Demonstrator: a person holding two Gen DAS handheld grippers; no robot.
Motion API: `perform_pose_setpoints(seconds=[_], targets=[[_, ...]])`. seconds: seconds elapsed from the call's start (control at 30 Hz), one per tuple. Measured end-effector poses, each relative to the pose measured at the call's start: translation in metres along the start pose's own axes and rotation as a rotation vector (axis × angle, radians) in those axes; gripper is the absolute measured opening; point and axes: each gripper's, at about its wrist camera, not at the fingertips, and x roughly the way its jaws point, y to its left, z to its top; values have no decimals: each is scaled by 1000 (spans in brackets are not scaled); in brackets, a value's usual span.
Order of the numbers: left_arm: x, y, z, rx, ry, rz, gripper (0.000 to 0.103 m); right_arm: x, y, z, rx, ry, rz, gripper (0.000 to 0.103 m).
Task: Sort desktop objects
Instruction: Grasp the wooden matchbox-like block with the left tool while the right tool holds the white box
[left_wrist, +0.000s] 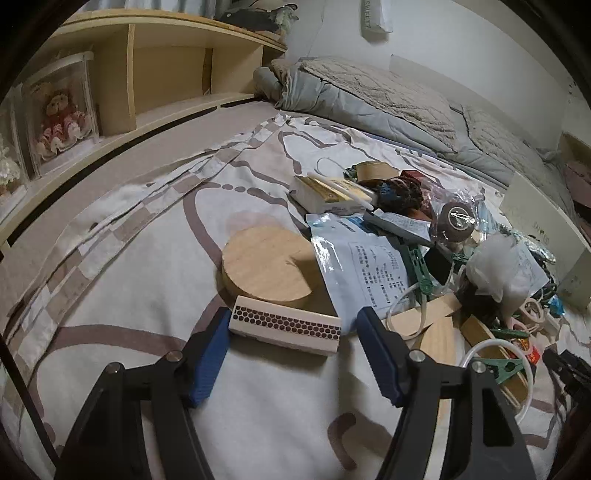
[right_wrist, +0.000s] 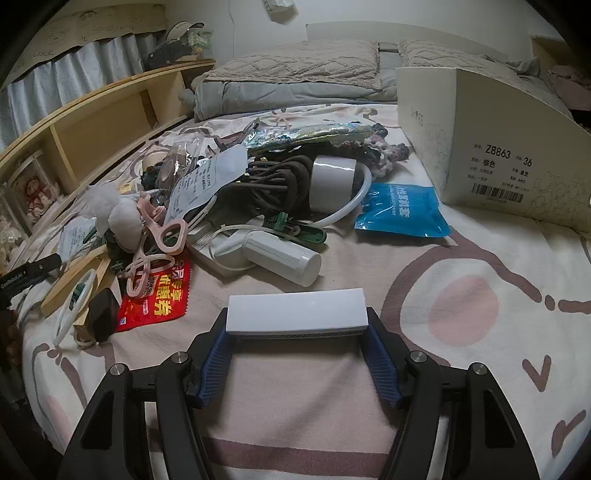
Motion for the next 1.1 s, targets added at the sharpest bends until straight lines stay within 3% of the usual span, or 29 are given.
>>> perform_pose_setpoints(seconds=[0.27,0.63,0.73,0.8,1.1], targets=[[0,4,0,49,17,-43,73,0,-1,0,4,-1,2,69],[-3,0,-9,87,-2,-21,73,-4,-7,-1,48,-25,26,67],[-3,2,-9,76,-7,-12,68,-4,-9,-1,61,-29,41,67],[-3,3,-10,69,-10,14,58,-4,-8,-1,58,-29,36,67],[-7,5,-10,45,-20,22,56,-6,-6,0,53,-34,26,67]])
